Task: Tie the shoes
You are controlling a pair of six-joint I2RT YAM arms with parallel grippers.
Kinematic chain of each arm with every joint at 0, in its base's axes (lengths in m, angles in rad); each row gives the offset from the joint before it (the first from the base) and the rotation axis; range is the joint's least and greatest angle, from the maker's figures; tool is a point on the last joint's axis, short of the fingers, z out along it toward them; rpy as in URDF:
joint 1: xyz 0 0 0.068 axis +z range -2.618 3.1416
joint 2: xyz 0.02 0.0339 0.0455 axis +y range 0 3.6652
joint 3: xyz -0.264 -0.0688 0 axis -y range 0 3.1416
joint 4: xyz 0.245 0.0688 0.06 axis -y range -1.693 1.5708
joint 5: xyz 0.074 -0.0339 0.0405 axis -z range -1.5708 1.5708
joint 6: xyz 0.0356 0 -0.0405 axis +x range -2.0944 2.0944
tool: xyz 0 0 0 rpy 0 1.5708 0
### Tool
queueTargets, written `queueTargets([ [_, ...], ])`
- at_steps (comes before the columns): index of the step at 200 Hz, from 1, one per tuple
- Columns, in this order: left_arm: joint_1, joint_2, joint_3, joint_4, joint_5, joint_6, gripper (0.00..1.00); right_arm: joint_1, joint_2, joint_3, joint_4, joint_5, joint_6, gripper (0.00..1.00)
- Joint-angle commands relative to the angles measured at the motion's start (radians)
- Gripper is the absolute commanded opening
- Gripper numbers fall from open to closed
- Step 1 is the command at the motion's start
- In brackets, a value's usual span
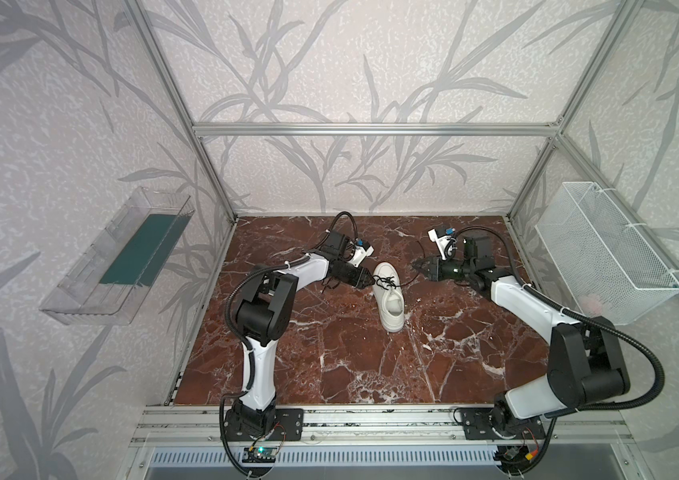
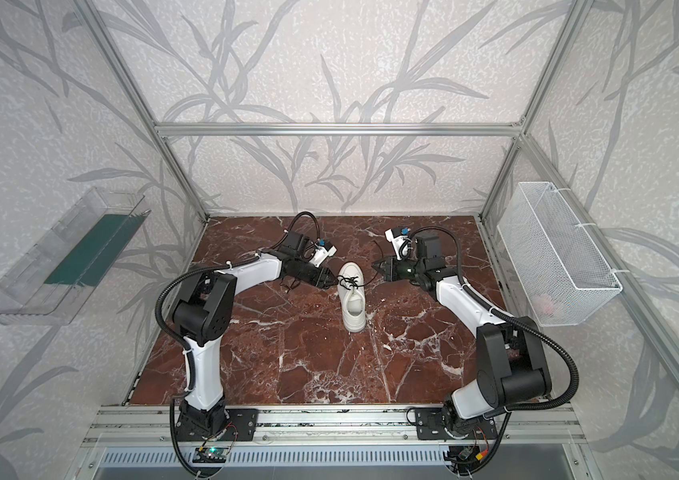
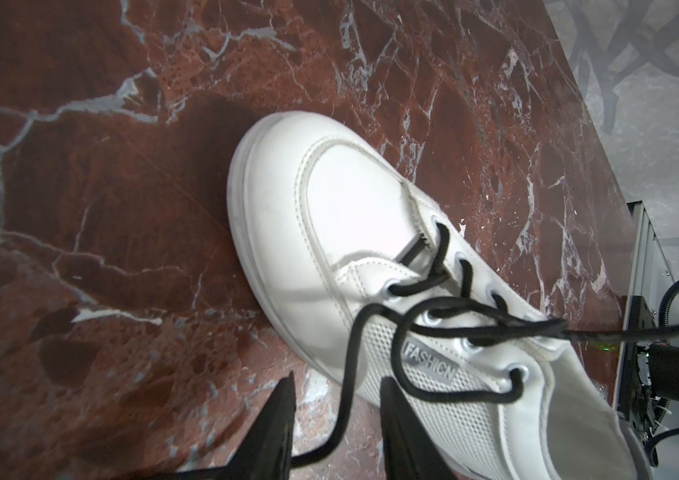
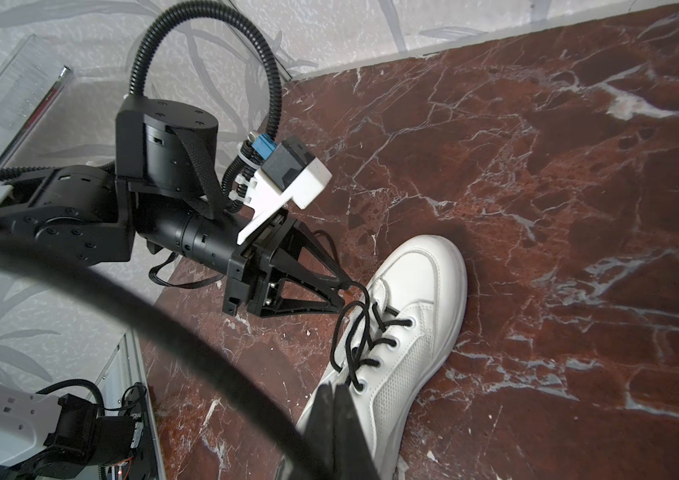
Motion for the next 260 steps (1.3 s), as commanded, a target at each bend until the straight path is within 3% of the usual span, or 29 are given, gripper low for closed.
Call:
queueTargets([
  [1, 0.002, 0.014, -0.031, 0.081, 0.005, -0.026, 0.33, -0.004, 0.009, 0.033, -0.008, -0.038, 0.009, 0.00],
  [39, 0.002, -0.022, -0.088, 0.167, -0.017, -0.075, 0.06, -0.009, 0.005, 0.039, -0.026, -0.055, 0.035, 0.00],
  [56, 0.002, -0.053, -0.100, 0.150, -0.043, -0.069, 0.00, -0.012, -0.016, 0.026, -0.024, -0.029, 0.055, 0.00],
  [91, 0.001, -0.083, -0.063, 0.010, -0.133, -0.069, 0.00, -0.018, -0.065, 0.006, -0.066, 0.081, 0.067, 0.00],
  [124, -0.002, -0.107, -0.019, -0.114, -0.230, -0.071, 0.00, -0.048, -0.110, -0.016, -0.133, 0.256, 0.083, 0.00],
  [177, -0.035, -0.140, 0.023, -0.182, -0.255, -0.095, 0.00, -0.121, -0.159, -0.037, -0.199, 0.444, 0.081, 0.00],
  [216, -0.080, -0.184, 0.045, -0.239, -0.336, -0.114, 0.00, -0.133, -0.216, -0.085, -0.197, 0.660, 0.084, 0.00],
  [260, -0.085, -0.220, 0.071, -0.318, -0.391, -0.156, 0.00, -0.151, -0.213, -0.096, -0.222, 0.739, 0.076, 0.00],
])
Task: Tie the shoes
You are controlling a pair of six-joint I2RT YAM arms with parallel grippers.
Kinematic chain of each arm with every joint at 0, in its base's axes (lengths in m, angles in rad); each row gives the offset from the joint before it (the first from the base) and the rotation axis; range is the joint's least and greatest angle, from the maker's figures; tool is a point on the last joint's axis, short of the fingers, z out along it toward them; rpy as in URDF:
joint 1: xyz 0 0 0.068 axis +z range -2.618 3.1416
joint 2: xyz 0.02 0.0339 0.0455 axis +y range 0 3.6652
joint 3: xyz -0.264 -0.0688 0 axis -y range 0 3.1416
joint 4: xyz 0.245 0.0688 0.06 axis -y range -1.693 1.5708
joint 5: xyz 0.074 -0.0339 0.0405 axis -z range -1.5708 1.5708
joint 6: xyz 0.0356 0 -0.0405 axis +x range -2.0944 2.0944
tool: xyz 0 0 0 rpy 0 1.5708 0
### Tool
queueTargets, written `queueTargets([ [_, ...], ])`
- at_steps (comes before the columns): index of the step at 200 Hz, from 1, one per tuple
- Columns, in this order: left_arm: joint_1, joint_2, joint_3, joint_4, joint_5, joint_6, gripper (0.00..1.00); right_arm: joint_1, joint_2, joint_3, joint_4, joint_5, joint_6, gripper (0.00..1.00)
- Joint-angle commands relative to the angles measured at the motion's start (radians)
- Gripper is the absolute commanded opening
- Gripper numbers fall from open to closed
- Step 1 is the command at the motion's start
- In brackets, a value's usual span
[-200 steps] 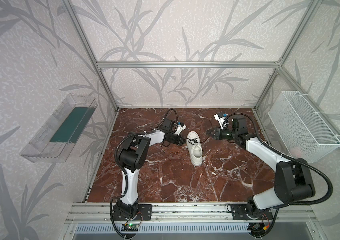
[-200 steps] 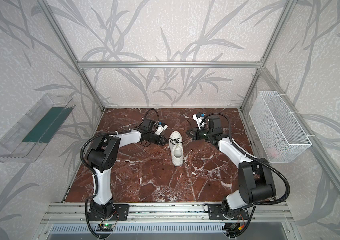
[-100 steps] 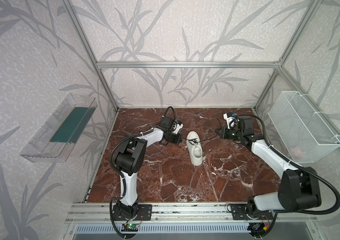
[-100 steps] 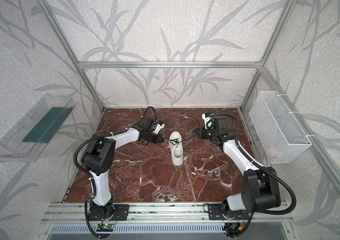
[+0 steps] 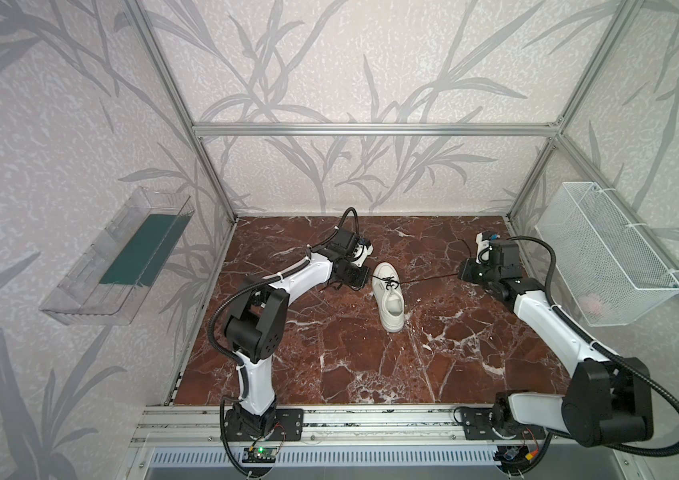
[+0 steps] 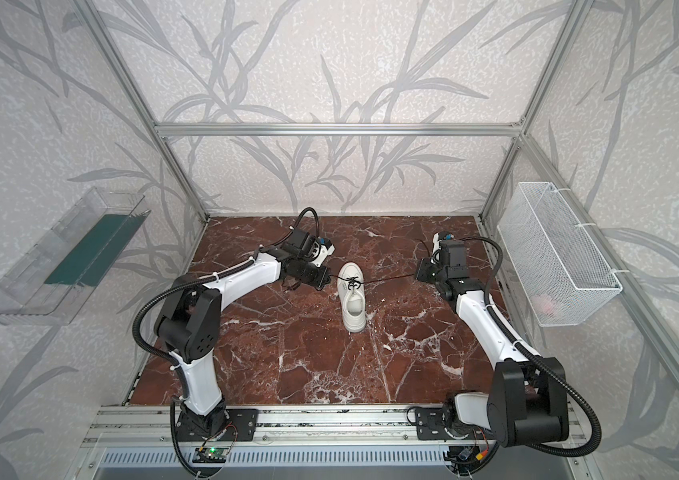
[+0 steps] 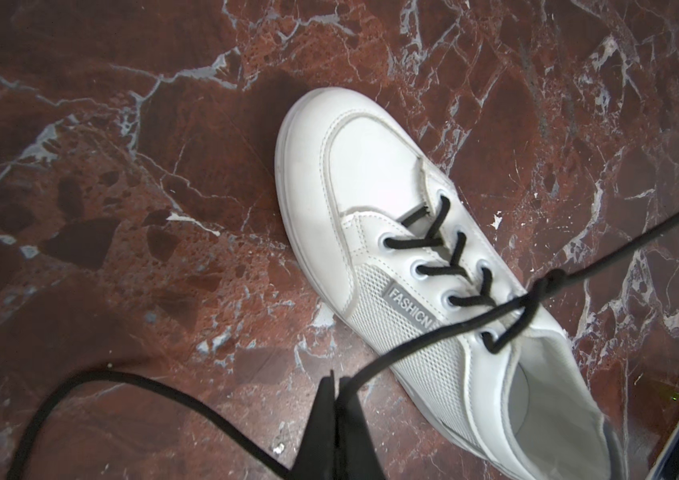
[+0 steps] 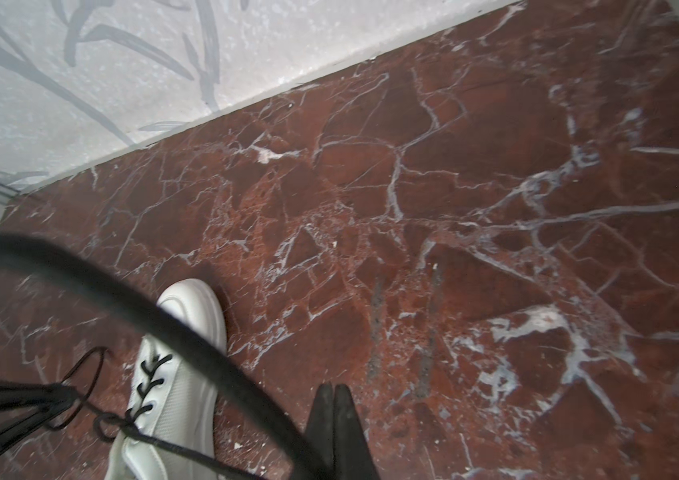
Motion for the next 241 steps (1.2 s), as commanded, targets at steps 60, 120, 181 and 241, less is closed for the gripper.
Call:
queueTargets([
  [60, 0.005, -0.050, 0.106, -0.260, -0.176, -0.113, 0.00, -0.033, 0.051, -0.014, -0.074, 0.116, 0.041, 0.00],
  [120, 0.015, -0.039, 0.095, -0.265, -0.194, -0.197, 0.00, -0.078, 0.047, -0.071, -0.108, 0.226, 0.137, 0.00],
  [181, 0.079, -0.016, 0.087, -0.278, -0.235, -0.258, 0.00, -0.143, 0.035, -0.150, -0.095, 0.260, 0.219, 0.00],
  [241, 0.149, 0.097, 0.193, -0.330, -0.210, -0.194, 0.00, -0.210, -0.020, -0.207, -0.105, 0.281, 0.190, 0.00],
])
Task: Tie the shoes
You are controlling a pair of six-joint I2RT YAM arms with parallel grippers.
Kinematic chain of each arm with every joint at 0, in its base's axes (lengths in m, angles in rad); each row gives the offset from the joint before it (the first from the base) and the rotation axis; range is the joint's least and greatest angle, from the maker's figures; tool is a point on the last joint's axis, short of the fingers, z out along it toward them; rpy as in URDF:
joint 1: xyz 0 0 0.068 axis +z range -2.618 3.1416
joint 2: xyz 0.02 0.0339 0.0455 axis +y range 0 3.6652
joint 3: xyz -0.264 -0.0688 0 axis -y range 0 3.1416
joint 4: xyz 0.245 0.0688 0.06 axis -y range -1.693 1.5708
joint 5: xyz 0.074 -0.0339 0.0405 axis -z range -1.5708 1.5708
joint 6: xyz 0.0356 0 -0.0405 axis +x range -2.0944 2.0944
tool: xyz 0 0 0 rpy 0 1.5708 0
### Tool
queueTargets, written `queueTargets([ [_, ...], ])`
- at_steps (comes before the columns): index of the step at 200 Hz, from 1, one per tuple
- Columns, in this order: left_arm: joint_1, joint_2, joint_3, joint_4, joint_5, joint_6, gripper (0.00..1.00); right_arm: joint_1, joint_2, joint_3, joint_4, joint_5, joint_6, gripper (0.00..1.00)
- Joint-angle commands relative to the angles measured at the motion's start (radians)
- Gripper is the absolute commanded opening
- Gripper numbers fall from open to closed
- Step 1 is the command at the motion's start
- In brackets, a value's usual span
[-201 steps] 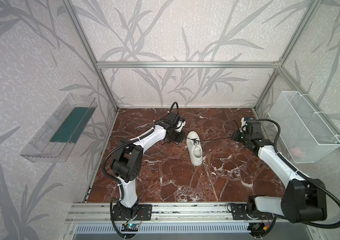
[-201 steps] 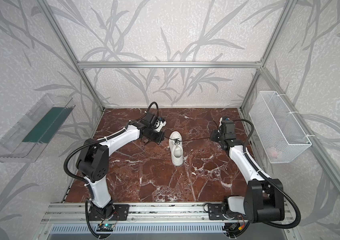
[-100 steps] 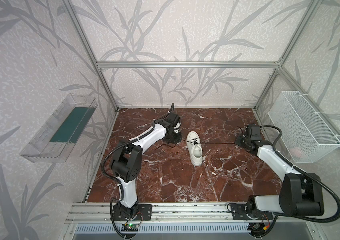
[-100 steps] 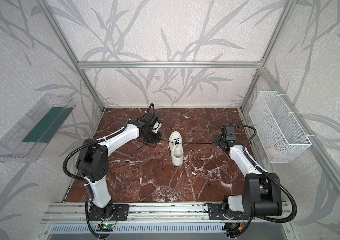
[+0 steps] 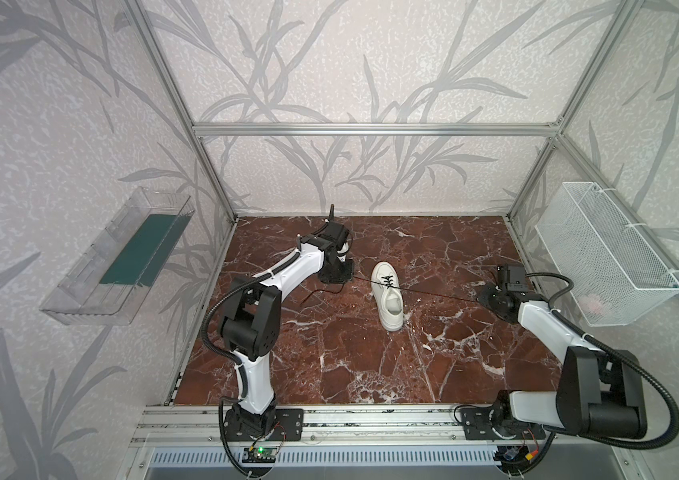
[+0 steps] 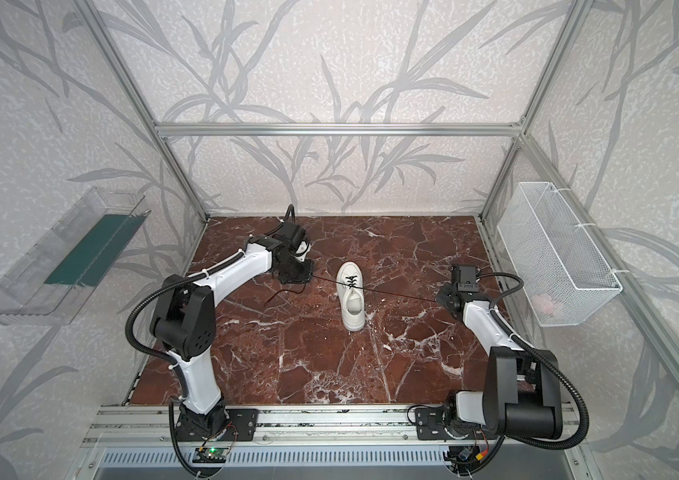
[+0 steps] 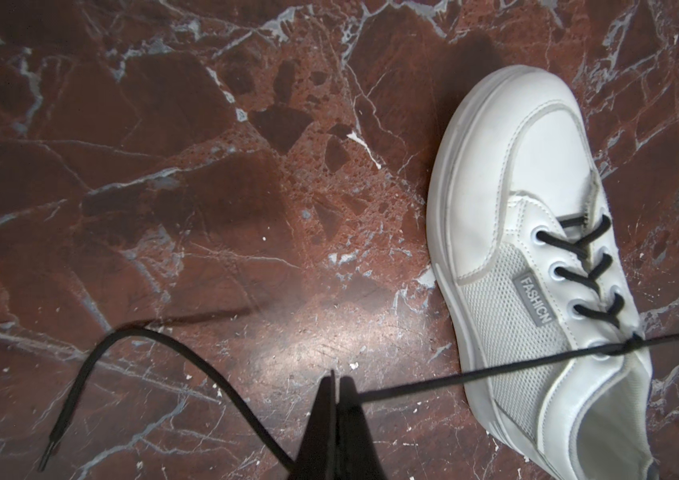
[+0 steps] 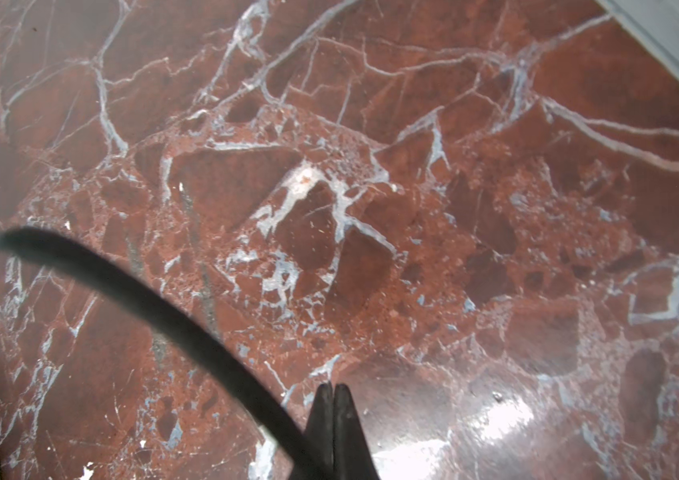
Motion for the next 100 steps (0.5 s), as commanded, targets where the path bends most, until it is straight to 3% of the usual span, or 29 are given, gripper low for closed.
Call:
queueTargets([
  [1, 0.059, 0.057, 0.073, -0.074, -0.063, 0.023, 0.00, -0.045, -0.046, -0.020, -0.019, 0.090, -0.019, 0.00],
  [42, 0.085, 0.122, 0.137, -0.075, -0.047, 0.045, 0.00, -0.065, -0.096, -0.035, -0.041, 0.121, -0.015, 0.00],
  [76, 0.061, 0.228, 0.309, -0.136, -0.009, 0.064, 0.00, -0.065, -0.110, -0.052, -0.064, -0.020, -0.008, 0.00],
  [100, 0.032, 0.305, 0.392, -0.149, 0.020, 0.058, 0.00, -0.065, -0.152, -0.076, -0.080, -0.033, 0.006, 0.00],
])
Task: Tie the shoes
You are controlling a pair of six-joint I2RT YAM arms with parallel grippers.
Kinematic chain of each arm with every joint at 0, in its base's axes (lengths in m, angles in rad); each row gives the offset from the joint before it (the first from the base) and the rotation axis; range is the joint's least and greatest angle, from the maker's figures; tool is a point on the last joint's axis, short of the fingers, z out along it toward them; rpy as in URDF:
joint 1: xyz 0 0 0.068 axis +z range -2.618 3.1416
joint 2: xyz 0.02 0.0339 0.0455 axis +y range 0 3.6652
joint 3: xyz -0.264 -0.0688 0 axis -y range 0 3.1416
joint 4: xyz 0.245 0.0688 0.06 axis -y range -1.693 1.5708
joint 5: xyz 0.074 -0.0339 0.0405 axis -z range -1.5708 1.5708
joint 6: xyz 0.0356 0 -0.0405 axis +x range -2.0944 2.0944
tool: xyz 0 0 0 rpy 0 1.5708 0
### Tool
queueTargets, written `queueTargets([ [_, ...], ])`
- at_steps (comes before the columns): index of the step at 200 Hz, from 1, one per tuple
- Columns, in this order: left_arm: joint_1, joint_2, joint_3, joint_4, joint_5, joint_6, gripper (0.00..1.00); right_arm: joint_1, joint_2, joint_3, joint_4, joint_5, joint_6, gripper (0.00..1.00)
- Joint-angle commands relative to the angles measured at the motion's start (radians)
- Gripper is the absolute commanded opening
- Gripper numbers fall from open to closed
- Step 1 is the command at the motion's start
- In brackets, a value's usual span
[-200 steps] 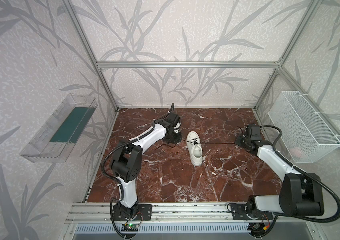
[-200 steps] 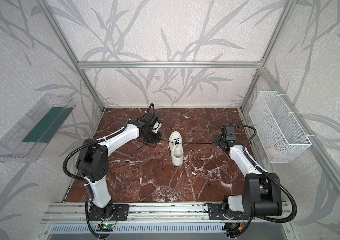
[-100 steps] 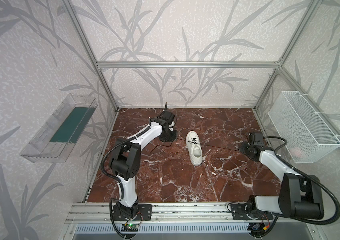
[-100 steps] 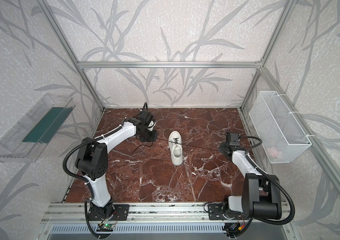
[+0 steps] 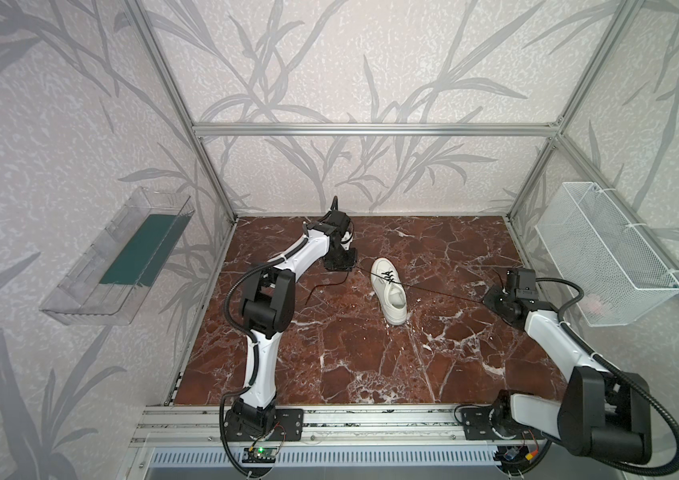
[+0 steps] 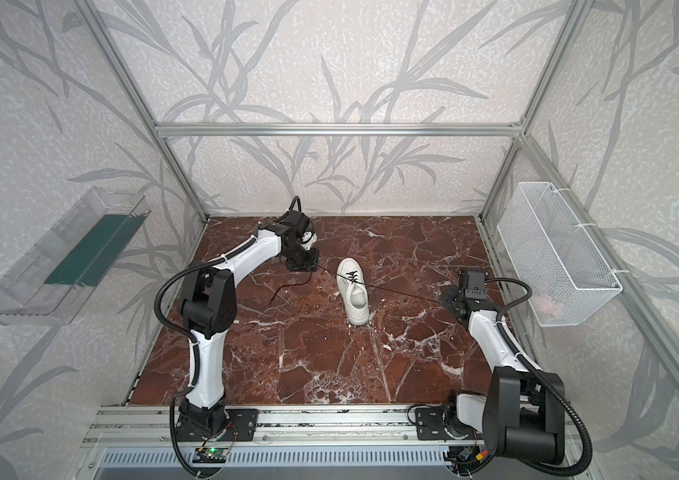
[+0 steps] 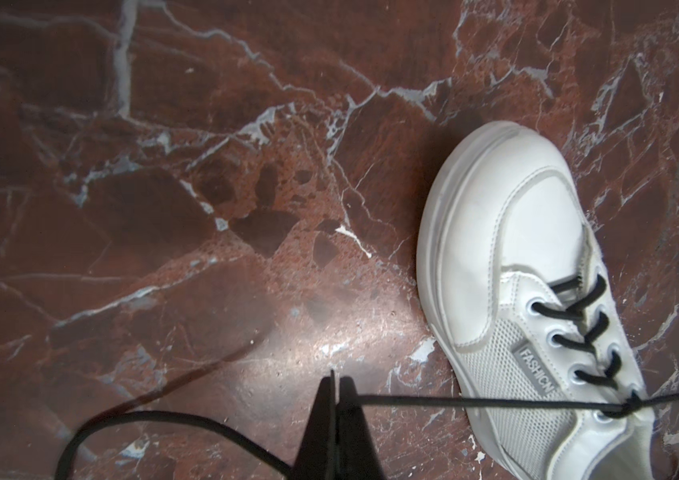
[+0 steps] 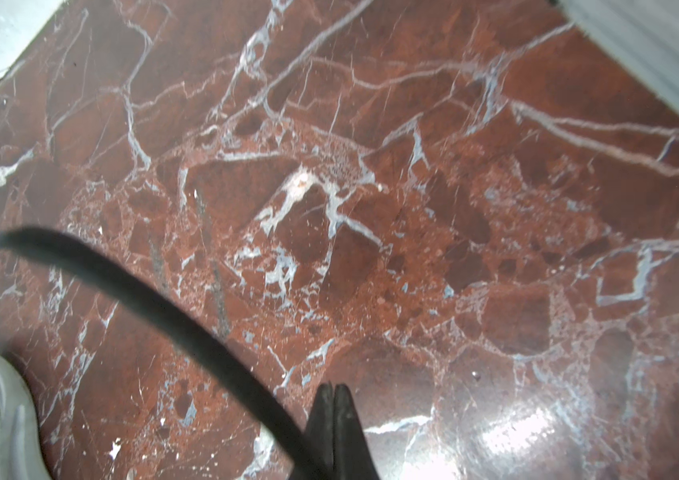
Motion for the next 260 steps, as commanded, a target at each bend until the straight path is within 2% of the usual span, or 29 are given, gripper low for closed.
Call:
queueTargets([
  [1, 0.003, 0.068, 0.080, -0.061, -0.040, 0.006, 0.00, -0.022, -0.053, -0.032, -0.062, 0.036, 0.008, 0.00],
  [29, -0.050, 0.146, 0.151, -0.040, -0.020, -0.001, 0.00, -0.022, -0.140, -0.055, -0.109, 0.077, 0.034, 0.00],
  [63, -0.090, 0.243, 0.280, -0.076, -0.012, -0.005, 0.00, -0.022, -0.264, -0.118, -0.112, 0.049, 0.046, 0.00],
  [97, -0.089, 0.243, 0.297, -0.089, -0.023, -0.010, 0.00, -0.023, -0.327, -0.155, -0.102, 0.097, 0.010, 0.00],
  [120, -0.089, 0.207, 0.263, -0.115, -0.052, -0.002, 0.00, -0.024, -0.285, -0.139, -0.082, 0.082, -0.030, 0.00],
  [137, -0.085, 0.138, 0.151, -0.082, -0.099, -0.008, 0.00, -0.032, -0.228, -0.117, -0.074, 0.084, -0.029, 0.00],
  [165, -0.078, 0.041, -0.011, 0.028, -0.093, -0.033, 0.00, -0.037, -0.146, -0.089, -0.048, 0.082, -0.019, 0.00],
  [236, -0.075, 0.064, -0.081, 0.095, -0.038, -0.037, 0.00, -0.057, -0.078, -0.070, -0.015, 0.121, -0.043, 0.00],
  [260, -0.071, 0.067, -0.075, 0.068, -0.033, -0.031, 0.00, -0.066, -0.049, -0.043, -0.029, 0.119, -0.037, 0.00],
])
